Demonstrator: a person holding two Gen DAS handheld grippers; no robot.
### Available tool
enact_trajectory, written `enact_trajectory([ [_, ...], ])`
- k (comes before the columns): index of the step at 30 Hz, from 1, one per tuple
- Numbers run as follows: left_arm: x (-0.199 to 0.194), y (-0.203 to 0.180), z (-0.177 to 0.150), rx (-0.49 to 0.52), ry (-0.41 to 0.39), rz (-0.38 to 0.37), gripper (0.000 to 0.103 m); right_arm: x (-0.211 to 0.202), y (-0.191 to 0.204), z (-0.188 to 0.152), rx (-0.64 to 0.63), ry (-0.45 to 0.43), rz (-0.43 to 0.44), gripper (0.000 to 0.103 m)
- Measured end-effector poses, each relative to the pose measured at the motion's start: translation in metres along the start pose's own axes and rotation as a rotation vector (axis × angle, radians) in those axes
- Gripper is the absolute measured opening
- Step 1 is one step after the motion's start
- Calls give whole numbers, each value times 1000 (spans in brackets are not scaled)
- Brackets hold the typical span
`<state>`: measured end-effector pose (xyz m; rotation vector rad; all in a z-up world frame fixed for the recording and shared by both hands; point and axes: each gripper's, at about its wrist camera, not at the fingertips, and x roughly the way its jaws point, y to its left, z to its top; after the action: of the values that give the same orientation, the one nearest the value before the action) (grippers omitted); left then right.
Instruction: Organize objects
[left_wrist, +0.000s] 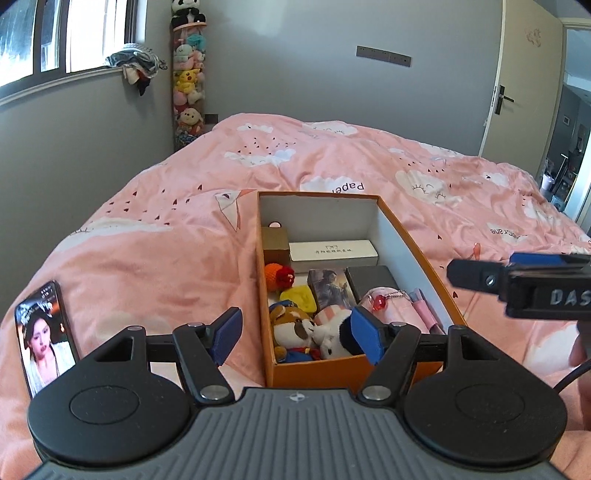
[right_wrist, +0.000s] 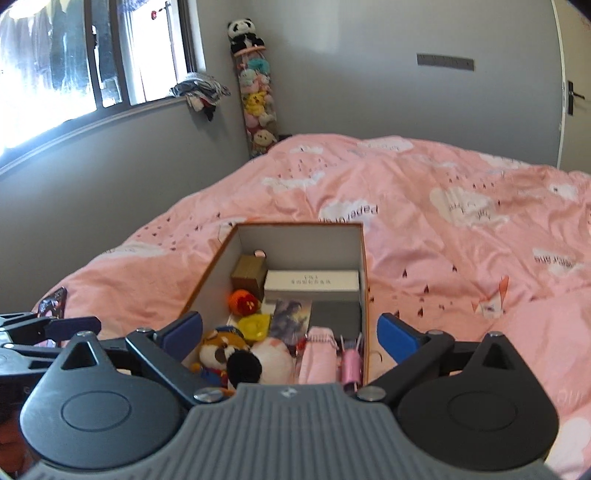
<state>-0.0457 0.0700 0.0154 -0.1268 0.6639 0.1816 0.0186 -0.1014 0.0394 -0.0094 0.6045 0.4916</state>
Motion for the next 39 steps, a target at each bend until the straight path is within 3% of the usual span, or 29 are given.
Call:
enact_trajectory([
  [10,17,-7,-7,6,73,6,79,18,-8,-14,20,88,-8,101],
  [39,50,-18,-16,54,209,19,80,37,-14,-25,27,207,-31,102],
])
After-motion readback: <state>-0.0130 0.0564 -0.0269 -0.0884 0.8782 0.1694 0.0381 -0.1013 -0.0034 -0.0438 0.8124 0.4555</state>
